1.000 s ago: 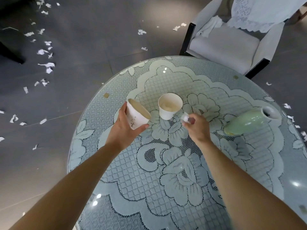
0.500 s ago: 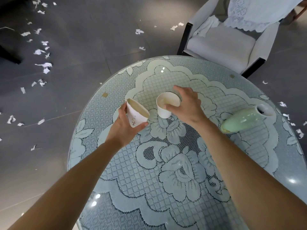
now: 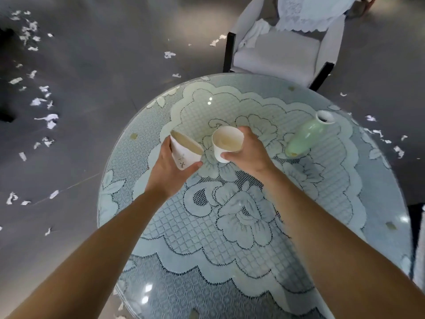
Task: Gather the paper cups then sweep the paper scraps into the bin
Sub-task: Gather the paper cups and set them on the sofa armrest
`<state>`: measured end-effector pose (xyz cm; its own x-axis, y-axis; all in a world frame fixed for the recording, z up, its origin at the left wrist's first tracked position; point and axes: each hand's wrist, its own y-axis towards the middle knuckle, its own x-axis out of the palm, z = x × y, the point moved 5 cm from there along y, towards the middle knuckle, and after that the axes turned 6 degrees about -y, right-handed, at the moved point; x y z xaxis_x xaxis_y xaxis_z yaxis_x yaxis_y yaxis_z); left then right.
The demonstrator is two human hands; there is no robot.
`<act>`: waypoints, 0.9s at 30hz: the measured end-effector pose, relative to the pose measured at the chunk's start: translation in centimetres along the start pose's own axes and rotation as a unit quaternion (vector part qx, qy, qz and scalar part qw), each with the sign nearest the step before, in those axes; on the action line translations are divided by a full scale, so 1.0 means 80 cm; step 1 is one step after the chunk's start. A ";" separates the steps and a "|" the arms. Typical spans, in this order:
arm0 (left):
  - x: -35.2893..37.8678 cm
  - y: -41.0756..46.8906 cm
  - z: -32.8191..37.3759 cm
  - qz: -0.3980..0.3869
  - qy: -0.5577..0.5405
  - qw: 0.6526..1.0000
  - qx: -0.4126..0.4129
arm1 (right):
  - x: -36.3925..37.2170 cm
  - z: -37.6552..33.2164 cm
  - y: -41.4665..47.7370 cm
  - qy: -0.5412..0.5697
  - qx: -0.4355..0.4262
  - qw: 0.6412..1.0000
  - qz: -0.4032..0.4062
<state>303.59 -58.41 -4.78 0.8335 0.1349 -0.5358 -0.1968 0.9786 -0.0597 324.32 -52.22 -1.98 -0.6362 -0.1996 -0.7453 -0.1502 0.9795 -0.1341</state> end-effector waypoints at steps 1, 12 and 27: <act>0.009 -0.006 0.010 -0.018 -0.001 1.000 0.010 | -0.009 0.007 -0.013 0.007 0.005 1.000 0.005; 0.203 -0.161 0.179 -0.240 -0.009 0.952 0.190 | -0.138 0.198 -0.302 0.094 0.184 0.963 0.176; 0.590 -0.772 0.386 -0.600 -0.038 0.713 0.361 | -0.273 0.443 -1.059 0.115 0.520 0.698 0.479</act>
<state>371.05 -107.65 -0.35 0.2107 -0.8855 -0.4142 0.9753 0.2193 0.0272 377.73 -129.93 2.54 -0.1897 0.6785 -0.7097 0.9818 0.1325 -0.1358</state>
